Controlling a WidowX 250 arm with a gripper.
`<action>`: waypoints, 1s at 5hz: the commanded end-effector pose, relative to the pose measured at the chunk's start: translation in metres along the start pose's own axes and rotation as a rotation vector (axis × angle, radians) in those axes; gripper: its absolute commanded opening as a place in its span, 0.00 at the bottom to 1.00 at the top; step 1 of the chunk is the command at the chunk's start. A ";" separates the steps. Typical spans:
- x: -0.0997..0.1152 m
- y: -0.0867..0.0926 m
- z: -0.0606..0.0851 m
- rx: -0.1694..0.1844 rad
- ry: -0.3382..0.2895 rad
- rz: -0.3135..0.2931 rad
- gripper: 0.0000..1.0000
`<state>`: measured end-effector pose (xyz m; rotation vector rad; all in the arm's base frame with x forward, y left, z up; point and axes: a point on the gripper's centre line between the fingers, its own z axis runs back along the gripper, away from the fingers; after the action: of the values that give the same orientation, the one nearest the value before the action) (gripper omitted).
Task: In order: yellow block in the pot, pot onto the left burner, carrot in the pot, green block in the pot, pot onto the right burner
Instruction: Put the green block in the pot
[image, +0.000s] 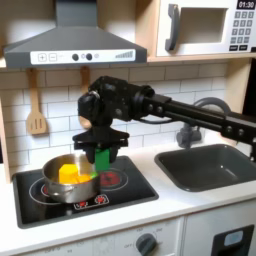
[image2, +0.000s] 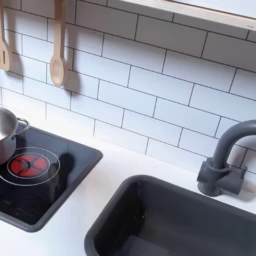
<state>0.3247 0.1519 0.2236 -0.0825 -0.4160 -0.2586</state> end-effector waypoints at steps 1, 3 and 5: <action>0.028 0.005 -0.013 -0.019 0.006 -0.028 0.00; 0.027 0.002 -0.025 -0.042 0.019 -0.027 0.00; 0.027 0.002 -0.028 -0.049 0.004 -0.014 0.00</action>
<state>0.3596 0.1433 0.2088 -0.1270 -0.4077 -0.2825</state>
